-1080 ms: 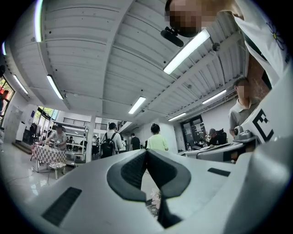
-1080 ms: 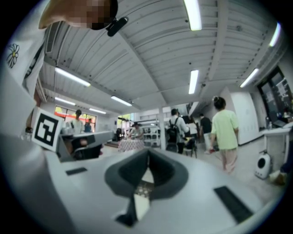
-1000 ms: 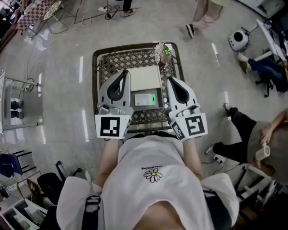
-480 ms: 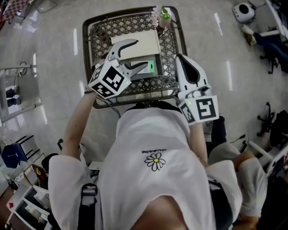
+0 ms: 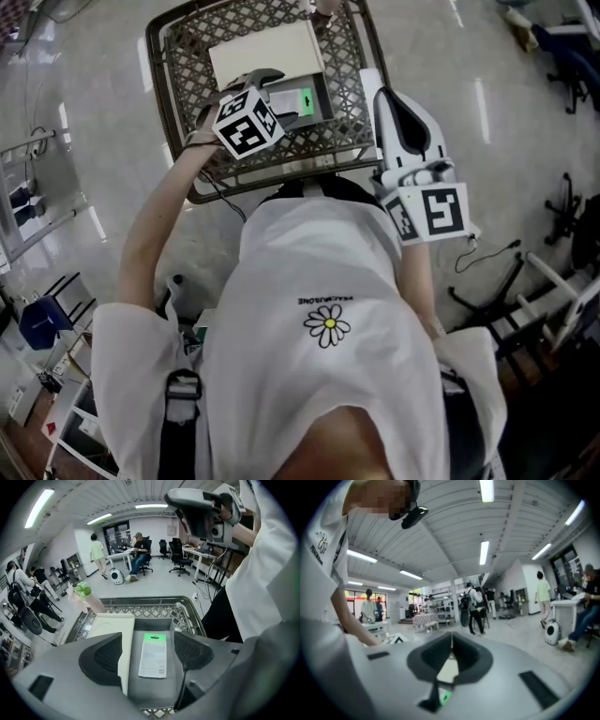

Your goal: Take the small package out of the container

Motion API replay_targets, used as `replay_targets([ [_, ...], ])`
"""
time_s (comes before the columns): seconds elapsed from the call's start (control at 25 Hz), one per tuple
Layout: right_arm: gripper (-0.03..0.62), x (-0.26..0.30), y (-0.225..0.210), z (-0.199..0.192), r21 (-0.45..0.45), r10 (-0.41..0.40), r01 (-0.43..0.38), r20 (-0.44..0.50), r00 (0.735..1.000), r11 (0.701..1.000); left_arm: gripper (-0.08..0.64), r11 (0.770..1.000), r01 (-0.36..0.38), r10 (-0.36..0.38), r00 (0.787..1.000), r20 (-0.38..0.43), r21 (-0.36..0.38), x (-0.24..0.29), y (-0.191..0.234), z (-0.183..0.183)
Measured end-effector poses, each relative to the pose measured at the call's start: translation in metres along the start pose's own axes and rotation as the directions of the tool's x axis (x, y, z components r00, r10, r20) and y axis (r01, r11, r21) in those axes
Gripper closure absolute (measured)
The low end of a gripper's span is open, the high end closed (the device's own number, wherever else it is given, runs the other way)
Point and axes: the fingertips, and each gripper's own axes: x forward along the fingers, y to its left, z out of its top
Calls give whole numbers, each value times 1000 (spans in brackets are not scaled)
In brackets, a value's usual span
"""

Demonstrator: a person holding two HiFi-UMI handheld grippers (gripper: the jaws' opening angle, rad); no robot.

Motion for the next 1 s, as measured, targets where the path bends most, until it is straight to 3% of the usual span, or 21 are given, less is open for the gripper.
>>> replay_targets([
  [0.28, 560, -1, -5, -16, 34, -31, 32, -33, 999, 999, 210, 995, 61, -46, 981, -186, 76, 43, -4, -45],
  [0.48, 560, -3, -9, -24, 49, -57, 59, -49, 997, 997, 210, 989, 102, -71, 961, -266, 103, 68, -8, -64],
  [0.8, 560, -10, -16, -35, 64, -83, 88, -76, 994, 994, 210, 991, 125, -103, 934, -342, 41, 92, -9, -77],
  [1.0, 560, -13, -17, -39, 74, -91, 98, -86, 992, 992, 210, 993, 118, -102, 906, -410, 14, 101, -11, -88],
])
